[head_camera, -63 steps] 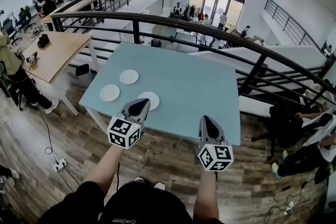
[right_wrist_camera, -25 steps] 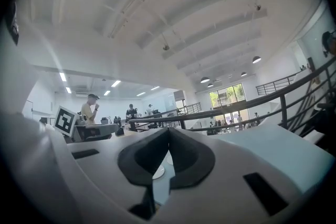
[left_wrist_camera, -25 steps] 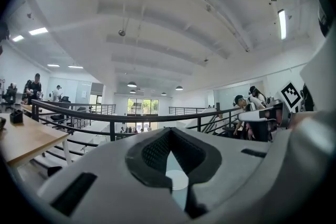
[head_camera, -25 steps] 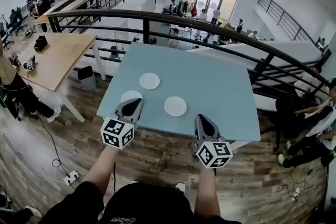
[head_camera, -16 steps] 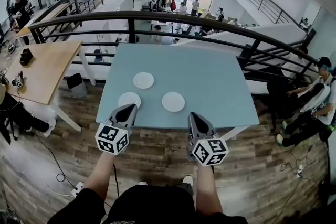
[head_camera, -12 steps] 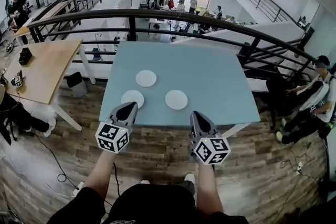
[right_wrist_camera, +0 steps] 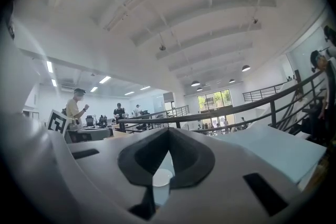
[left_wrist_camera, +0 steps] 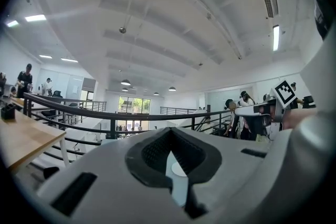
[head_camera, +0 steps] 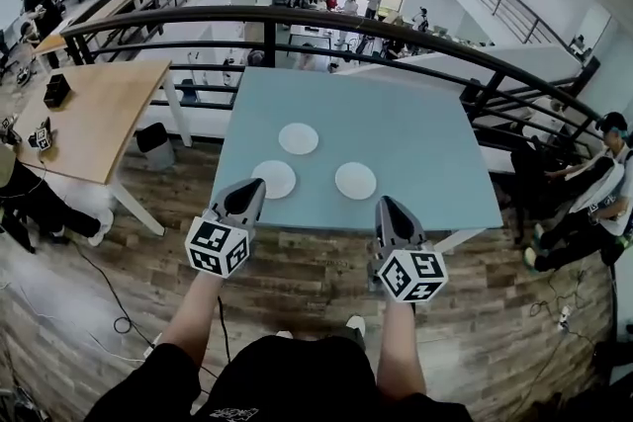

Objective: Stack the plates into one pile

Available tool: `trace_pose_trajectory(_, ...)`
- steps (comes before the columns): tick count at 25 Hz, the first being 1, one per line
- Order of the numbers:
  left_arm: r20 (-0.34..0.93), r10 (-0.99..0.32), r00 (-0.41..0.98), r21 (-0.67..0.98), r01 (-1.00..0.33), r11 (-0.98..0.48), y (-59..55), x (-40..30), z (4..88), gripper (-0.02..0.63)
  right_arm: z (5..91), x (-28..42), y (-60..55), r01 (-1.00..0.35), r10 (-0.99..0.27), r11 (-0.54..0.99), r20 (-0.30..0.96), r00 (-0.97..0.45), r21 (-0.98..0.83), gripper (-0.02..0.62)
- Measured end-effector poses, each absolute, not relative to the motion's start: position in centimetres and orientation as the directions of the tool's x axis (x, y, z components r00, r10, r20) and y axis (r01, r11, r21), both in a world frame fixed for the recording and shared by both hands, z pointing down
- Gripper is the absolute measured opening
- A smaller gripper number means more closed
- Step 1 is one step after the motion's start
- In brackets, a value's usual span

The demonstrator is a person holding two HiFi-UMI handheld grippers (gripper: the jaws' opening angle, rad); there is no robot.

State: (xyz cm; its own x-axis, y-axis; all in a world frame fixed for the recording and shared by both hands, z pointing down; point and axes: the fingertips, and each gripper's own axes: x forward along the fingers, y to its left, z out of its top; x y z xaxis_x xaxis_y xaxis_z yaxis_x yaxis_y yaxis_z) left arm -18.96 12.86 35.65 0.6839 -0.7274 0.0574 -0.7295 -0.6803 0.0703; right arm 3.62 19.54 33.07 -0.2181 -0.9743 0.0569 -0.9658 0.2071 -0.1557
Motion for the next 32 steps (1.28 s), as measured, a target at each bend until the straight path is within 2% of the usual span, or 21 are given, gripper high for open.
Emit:
trace_pose_trajectory(17,0.097,-0.77,0.63,0.078,-0.777,-0.625,7.4,-21.2,37.9,0.008,35.8,1.4,12.0,-0.938,-0.948,0.286,0.085,-0.307,-0.195,0.006)
trace_pose_trajectory(32,0.157,-0.8,0.579,0.102,-0.815,-0.57,-4.7,-14.5,40.1,0.008,37.2,7.1,-3.3,-0.902,-0.912,0.367,0.101,-0.397,-0.228,0.006)
